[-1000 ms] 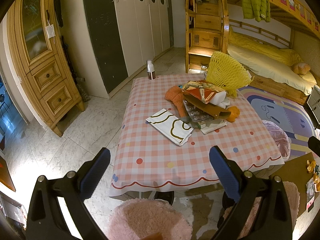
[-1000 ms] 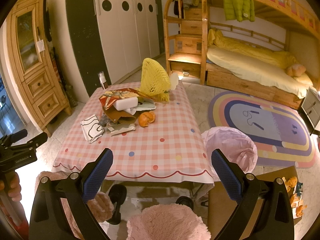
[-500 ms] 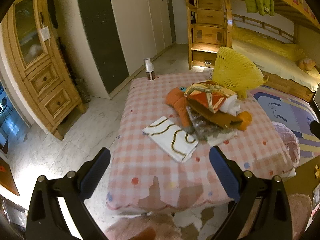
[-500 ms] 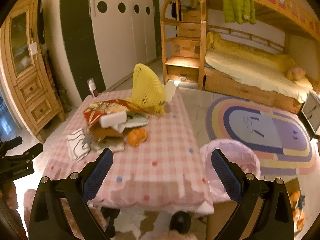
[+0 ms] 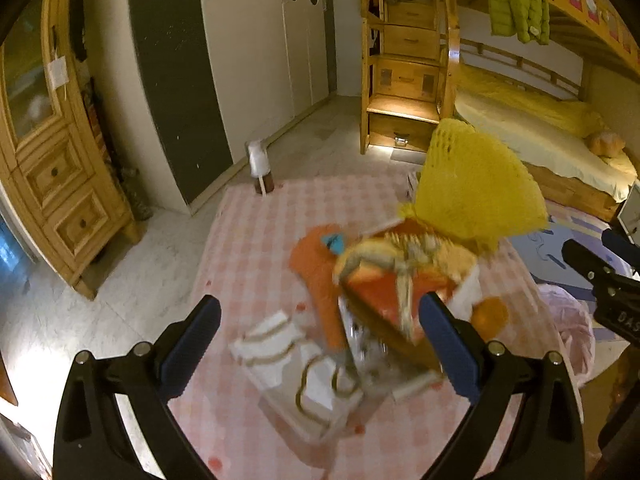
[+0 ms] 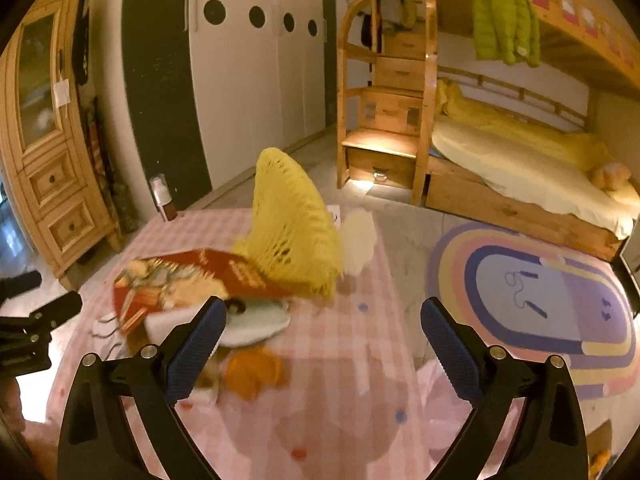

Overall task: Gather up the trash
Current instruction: 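Reach the right gripper to the yellow mesh net and grasp it, then lift the yellow mesh net with the right gripper while the left gripper grasps the red box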

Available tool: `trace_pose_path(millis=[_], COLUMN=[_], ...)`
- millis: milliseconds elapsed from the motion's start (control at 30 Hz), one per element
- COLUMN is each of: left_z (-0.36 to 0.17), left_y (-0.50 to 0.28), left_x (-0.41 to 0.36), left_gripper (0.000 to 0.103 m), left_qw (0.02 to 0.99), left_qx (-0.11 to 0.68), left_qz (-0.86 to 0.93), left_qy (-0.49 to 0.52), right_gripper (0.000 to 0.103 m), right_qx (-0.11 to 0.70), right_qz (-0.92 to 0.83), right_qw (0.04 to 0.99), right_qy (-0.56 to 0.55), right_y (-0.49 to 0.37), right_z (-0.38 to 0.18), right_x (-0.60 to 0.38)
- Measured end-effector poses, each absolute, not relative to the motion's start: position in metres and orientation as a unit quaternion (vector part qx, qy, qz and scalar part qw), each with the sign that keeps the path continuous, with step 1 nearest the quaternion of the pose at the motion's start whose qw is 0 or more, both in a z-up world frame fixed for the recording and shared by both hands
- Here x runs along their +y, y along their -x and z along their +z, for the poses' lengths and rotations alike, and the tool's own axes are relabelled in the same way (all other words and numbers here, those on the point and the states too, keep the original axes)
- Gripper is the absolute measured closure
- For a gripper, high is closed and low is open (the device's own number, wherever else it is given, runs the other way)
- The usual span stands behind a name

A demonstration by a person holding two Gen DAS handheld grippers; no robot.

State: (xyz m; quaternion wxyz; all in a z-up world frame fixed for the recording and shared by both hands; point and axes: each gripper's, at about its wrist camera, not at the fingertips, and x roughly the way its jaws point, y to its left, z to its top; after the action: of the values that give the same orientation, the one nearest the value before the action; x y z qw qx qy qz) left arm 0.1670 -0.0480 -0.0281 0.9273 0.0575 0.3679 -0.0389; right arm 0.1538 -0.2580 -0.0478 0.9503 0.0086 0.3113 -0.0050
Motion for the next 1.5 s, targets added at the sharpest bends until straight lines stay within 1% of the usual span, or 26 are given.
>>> trace_pose_path(millis=[67,100,133,167,433,500,533,567,600,633,667,867,1033,1133,1267,1500], left_z=[-0.025,-0.025,-0.026,-0.028,-0.039,-0.040,-0.041,-0.043,-0.045,-0.047,-0.048,-0.047,-0.050,-0.054,-0.057,-0.064], left_y=[-0.182,-0.187,-0.191,-0.195,-0.207,-0.209,-0.210,-0.210,-0.212,-0.213,-0.214,-0.204,-0.192,-0.183,-0.171,-0.159], left_x=[-0.052,-0.054,-0.054,-0.055,-0.044,-0.041,-0.039,-0.038,-0.036,-0.035,-0.033,-0.027,-0.023,-0.020,-0.019,-0.029], left_gripper=[0.007,0.007,0.007,0.007,0.007,0.007,0.007,0.007,0.007,0.007,0.007,0.007,0.007,0.007,0.007,0.007], left_qw=[0.928,0.927,0.928,0.928,0.929,0.931,0.931,0.932,0.931,0.930,0.930,0.932,0.931,0.930,0.929,0.928], left_qx=[0.367,0.367,0.366,0.367,0.365,0.360,0.359,0.358,0.359,0.361,0.364,0.360,0.362,0.365,0.367,0.364], left_qz=[-0.045,-0.041,-0.040,-0.038,-0.044,-0.047,-0.046,-0.043,-0.041,-0.039,-0.038,-0.033,-0.032,-0.029,-0.031,-0.075], left_qy=[-0.057,-0.057,-0.056,-0.058,-0.053,-0.045,-0.044,-0.047,-0.048,-0.048,-0.047,-0.040,-0.038,-0.035,-0.036,-0.044], right_gripper=[0.012,0.014,0.019,0.032,0.034,0.046,0.050,0.059,0.072,0.077,0.093,0.095,0.095,0.095,0.095,0.095], right_qx=[0.314,0.314,0.312,0.313,0.320,0.333,0.337,0.340,0.341,0.340,0.338,0.260,0.203,0.228,0.282,0.294], right_qz=[0.003,0.004,0.007,0.009,0.010,0.011,0.015,0.017,0.021,0.026,0.032,0.050,0.021,0.012,-0.003,-0.007], right_qw=[0.949,0.950,0.950,0.950,0.947,0.943,0.941,0.940,0.940,0.940,0.941,0.962,0.976,0.971,0.958,0.955], right_qy=[-0.002,0.002,0.006,0.007,0.017,0.020,0.020,0.019,0.016,0.008,-0.001,-0.063,-0.077,-0.077,-0.054,-0.033], right_y=[-0.165,-0.171,-0.176,-0.182,-0.216,-0.224,-0.226,-0.228,-0.226,-0.225,-0.222,-0.182,-0.147,-0.150,-0.156,-0.149], right_z=[-0.049,-0.049,-0.049,-0.049,-0.062,-0.068,-0.070,-0.071,-0.071,-0.070,-0.067,-0.033,-0.016,-0.023,-0.046,-0.055], right_x=[-0.258,-0.257,-0.256,-0.256,-0.255,-0.253,-0.252,-0.253,-0.253,-0.254,-0.256,-0.263,-0.267,-0.270,-0.262,-0.258])
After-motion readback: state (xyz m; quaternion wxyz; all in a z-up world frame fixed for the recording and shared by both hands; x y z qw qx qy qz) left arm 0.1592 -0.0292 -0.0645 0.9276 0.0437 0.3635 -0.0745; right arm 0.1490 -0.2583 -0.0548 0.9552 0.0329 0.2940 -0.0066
